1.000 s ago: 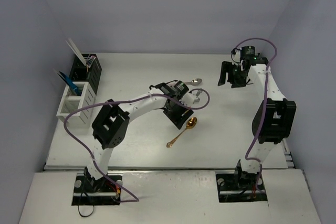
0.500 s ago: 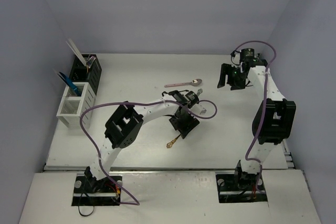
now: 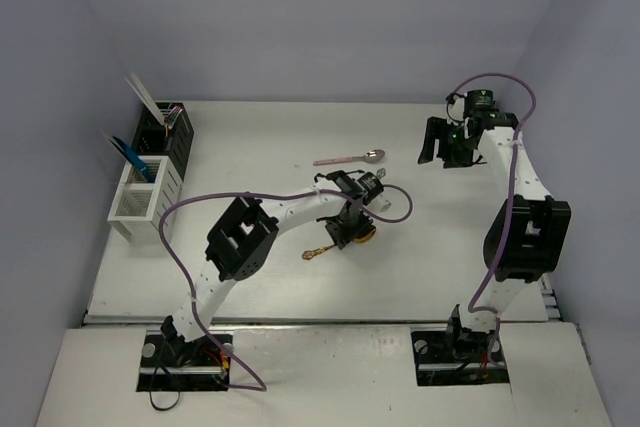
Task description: Sort the eating utensils into containers
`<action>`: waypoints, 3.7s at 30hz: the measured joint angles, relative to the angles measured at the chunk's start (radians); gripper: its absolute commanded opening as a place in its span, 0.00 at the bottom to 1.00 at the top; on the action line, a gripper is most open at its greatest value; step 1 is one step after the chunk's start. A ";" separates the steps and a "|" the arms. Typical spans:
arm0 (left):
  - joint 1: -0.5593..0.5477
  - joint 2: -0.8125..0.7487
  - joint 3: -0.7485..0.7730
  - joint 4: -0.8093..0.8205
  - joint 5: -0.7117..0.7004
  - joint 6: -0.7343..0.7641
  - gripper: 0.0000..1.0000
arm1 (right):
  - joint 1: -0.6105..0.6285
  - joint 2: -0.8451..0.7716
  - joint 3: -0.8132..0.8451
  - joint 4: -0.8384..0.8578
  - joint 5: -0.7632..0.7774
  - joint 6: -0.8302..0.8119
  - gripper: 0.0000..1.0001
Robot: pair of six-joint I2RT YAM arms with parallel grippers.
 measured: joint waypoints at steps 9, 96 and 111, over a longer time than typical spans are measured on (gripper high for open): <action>0.033 -0.022 -0.043 0.006 -0.023 0.037 0.02 | -0.003 0.000 -0.013 0.000 -0.008 0.000 0.65; 1.434 -1.216 -0.647 0.512 0.428 0.159 0.00 | -0.008 -0.020 -0.016 0.000 -0.031 -0.036 0.59; 1.463 -1.162 -0.854 0.853 0.386 0.193 0.00 | -0.008 0.017 -0.015 0.000 -0.039 -0.039 0.59</action>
